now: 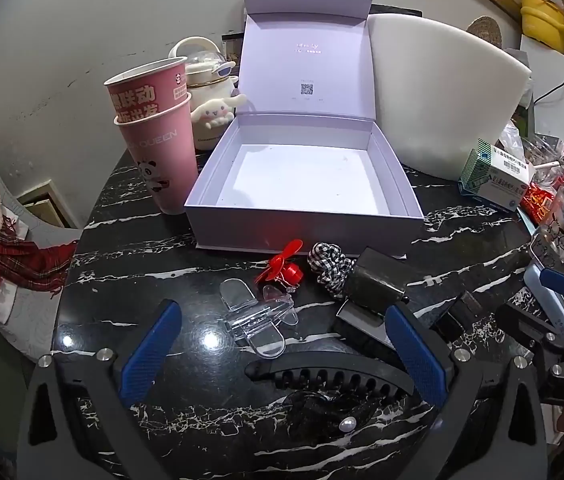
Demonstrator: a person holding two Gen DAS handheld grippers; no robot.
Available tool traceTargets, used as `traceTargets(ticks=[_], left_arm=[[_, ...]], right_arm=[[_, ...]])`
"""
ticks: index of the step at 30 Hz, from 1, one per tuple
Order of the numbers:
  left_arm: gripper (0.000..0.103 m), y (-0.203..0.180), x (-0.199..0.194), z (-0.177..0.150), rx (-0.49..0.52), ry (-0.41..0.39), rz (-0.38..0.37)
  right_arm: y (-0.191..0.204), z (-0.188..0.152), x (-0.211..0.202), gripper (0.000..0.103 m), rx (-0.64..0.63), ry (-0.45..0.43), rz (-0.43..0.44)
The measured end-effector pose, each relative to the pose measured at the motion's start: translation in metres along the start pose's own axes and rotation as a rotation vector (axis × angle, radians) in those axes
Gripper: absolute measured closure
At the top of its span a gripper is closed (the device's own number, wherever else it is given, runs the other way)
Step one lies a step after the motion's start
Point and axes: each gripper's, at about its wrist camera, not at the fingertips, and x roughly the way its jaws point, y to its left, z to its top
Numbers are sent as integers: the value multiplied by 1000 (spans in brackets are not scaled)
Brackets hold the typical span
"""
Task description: Organize rigid objects
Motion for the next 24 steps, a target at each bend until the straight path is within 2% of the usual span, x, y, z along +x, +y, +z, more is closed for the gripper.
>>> traceTargets(ticks=[24], left_arm=[[0, -1, -2, -1, 2, 1, -7]], right_arm=[[-2, 0, -5, 0, -5, -16, -10]])
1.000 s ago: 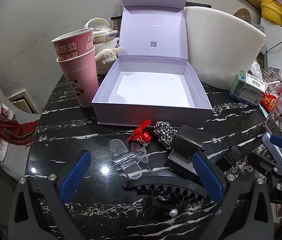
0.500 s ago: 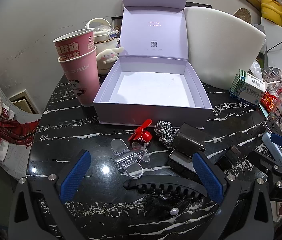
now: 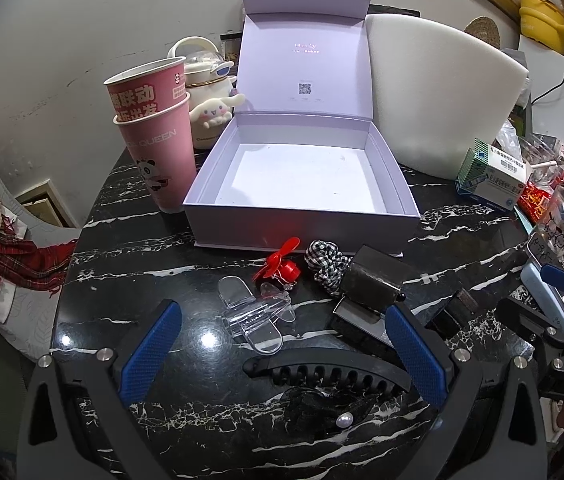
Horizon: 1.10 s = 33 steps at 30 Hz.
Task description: Organize rigid objects
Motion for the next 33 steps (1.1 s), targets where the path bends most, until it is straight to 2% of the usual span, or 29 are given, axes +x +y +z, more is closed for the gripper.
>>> traceTargets(ticks=[33], left_arm=[[0, -4, -5, -4, -1, -1, 1]], right_arm=[[1, -1, -2, 0, -9, -6, 8]])
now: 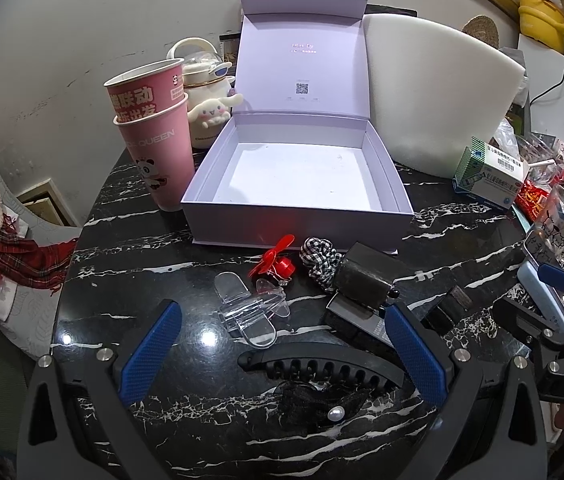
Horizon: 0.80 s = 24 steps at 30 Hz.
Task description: Organize rigid objects
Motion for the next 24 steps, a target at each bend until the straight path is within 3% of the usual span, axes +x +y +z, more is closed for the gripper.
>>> traceTargets(ticks=[24], left_arm=[[0, -10, -11, -2, -6, -6, 4]], right_arm=[[-4, -6, -13, 0, -24, -26, 37]])
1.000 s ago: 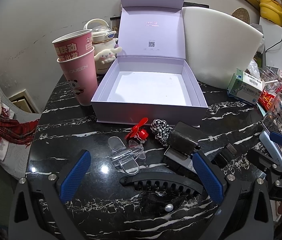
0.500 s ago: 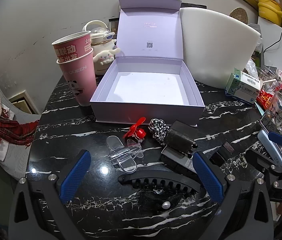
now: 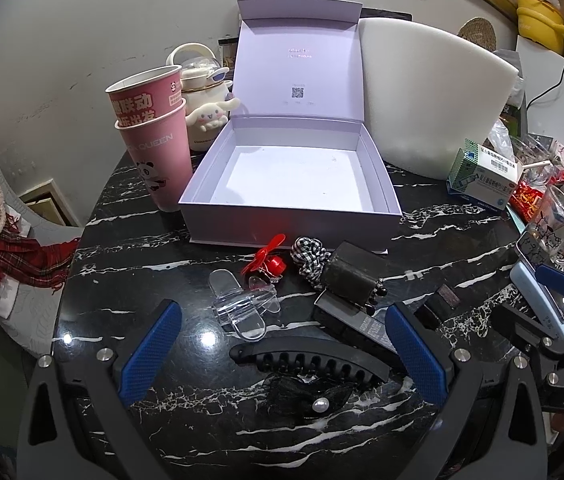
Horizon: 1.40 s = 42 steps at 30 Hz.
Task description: Organize rigid objects
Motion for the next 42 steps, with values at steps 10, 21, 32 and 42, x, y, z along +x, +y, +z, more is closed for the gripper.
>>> traceTargets(ticks=[10, 21, 32, 42], left_arm=[[0, -13, 3, -5, -21, 14, -31], [0, -14, 15, -18, -43, 62, -37], [0, -2, 31, -37, -80, 127, -57], [0, 0, 43, -56, -67, 168, -125]], right_arm=[[-14, -9, 0, 0, 20, 4, 25], [-24, -22, 11, 0, 43, 52, 70], [-21, -35, 27, 0, 38, 107, 108], [-11, -40, 43, 0, 26, 140, 163]])
